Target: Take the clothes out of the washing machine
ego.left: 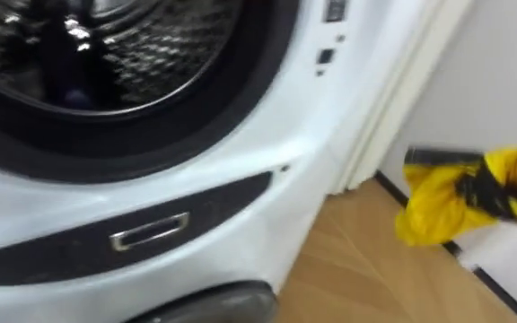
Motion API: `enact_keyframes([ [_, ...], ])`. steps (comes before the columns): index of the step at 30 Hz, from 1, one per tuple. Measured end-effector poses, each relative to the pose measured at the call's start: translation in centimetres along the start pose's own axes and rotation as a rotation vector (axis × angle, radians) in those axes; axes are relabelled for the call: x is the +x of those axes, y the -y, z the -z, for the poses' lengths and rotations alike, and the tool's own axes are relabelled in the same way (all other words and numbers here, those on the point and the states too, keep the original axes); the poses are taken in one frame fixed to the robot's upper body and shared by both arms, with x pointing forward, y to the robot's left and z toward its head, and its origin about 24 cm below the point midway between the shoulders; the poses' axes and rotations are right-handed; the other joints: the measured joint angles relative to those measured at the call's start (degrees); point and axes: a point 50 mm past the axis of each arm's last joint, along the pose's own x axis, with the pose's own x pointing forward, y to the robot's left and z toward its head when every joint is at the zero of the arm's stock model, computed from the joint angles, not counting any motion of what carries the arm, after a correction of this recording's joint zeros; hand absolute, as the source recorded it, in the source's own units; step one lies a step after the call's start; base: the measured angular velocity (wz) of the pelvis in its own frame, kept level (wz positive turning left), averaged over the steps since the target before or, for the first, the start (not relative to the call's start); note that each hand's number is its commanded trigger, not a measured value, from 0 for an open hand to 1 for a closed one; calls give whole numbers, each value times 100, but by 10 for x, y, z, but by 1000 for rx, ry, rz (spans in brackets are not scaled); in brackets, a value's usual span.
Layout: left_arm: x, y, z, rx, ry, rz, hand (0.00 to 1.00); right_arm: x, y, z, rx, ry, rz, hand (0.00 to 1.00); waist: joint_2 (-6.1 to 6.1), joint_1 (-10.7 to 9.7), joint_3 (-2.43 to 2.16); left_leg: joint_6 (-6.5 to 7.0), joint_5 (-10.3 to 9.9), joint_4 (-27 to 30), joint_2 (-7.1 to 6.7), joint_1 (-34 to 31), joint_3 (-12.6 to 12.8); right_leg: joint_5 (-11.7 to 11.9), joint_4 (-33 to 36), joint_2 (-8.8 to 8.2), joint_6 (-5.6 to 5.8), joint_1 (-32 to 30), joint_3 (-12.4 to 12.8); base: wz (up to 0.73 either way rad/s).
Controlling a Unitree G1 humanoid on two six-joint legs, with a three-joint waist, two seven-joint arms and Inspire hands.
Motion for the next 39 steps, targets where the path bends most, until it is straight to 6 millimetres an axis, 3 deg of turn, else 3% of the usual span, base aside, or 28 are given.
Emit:
enact_keyframes([
  [2,1,4,-8,20,-11,25,0,-1,-5,17,25,-73,-12,100,99,-43,-12,13,-27,28,2,-61,154,40,10,36,28,-91,97,-43],
  [5,0,7,-10,51,-14,50,0,-6,-17,48,66,-211,-44,100,248,-85,63,22,-83,102,-29,-112,311,51,95,85,55,-197,269,-29],
  [8,-1,14,-17,80,12,83,0,-13,-33,77,93,-340,-95,100,429,-122,47,47,-100,122,-70,-267,345,99,94,105,118,-340,447,-18],
  [12,-1,18,-25,100,39,106,0,-28,-48,116,122,-511,-104,100,593,-91,17,93,-117,130,-105,-475,345,124,126,75,161,-540,485,-5],
  [15,-2,22,-35,109,78,125,0,-35,-57,140,133,-615,-119,100,837,-129,36,160,-148,213,-139,-716,325,122,192,28,221,-778,486,0],
  [18,-4,26,-42,72,101,148,0,-33,-62,151,177,-657,-102,100,1054,-137,53,206,-141,205,-205,-904,339,130,240,-31,262,-1003,423,-3],
  [20,-4,28,-49,70,126,157,0,-31,-65,160,193,-679,-84,100,1119,-131,82,245,-122,207,-215,-1017,306,116,301,-72,284,-1131,415,4],
  [25,-5,29,-63,33,179,169,0,-31,-71,175,187,-731,-70,100,1254,-73,70,326,-69,219,-315,-1323,148,103,399,-146,314,-1426,416,15],
  [29,-9,36,-75,-17,210,192,0,-20,-80,181,190,-750,-53,100,1434,-34,64,405,-7,221,-408,-1554,76,109,454,-247,338,-1681,337,11],
  [33,-12,40,-89,-21,250,206,0,-18,-94,186,183,-777,-82,100,1447,-7,67,468,67,182,-481,-1727,-71,94,489,-345,364,-1826,251,19],
  [39,-13,43,-96,3,270,217,0,-28,-100,196,181,-838,-93,100,1456,91,63,493,91,175,-467,-1812,-182,93,516,-439,361,-1900,82,11],
])
